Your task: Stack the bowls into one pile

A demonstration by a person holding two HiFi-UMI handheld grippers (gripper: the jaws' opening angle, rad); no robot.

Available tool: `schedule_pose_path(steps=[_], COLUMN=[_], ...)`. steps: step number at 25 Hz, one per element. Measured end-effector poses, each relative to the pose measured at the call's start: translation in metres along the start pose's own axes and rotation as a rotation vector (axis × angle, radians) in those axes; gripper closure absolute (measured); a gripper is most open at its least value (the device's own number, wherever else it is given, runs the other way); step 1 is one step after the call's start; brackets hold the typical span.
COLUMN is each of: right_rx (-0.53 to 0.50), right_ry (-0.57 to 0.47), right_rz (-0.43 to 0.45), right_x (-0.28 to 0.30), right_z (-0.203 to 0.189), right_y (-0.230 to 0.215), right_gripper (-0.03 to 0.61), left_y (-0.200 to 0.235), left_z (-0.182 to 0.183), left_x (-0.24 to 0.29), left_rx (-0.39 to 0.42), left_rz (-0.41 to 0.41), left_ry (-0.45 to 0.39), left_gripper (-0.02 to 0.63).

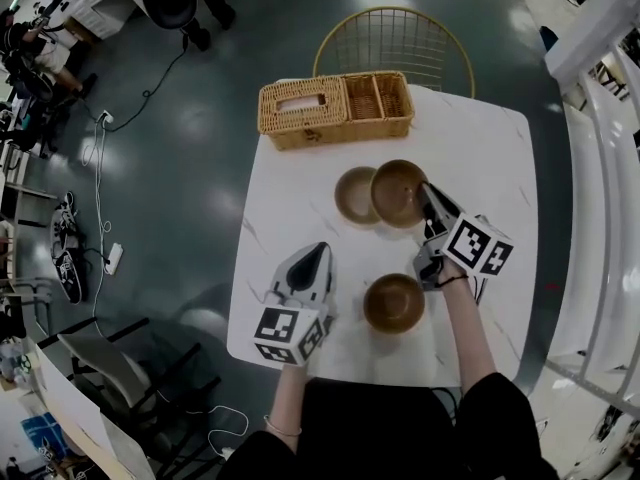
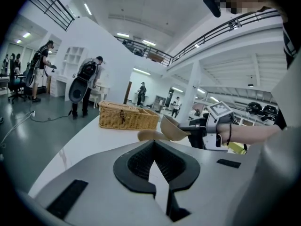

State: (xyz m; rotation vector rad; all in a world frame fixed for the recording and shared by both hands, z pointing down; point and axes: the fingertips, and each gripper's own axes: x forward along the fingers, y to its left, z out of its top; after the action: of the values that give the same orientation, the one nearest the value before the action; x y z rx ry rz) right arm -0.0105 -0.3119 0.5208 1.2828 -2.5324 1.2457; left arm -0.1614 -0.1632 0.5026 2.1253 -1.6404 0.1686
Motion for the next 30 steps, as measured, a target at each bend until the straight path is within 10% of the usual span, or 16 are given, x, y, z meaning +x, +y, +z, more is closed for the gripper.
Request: schedule_pose_path(steps=[30], right_rx=[-0.281], right_ry=[0.145], right_rz=[-0.007], right_x=[0.054], right_z=[-0.036], right_y=[0.026], right_gripper=[0.549], left_y=[0.015], left_z=[-0.011], left_x=[-0.005], left_rx=[-0.029], left_rz=[0.053], left_ry=[0.011], left_gripper=[0.600])
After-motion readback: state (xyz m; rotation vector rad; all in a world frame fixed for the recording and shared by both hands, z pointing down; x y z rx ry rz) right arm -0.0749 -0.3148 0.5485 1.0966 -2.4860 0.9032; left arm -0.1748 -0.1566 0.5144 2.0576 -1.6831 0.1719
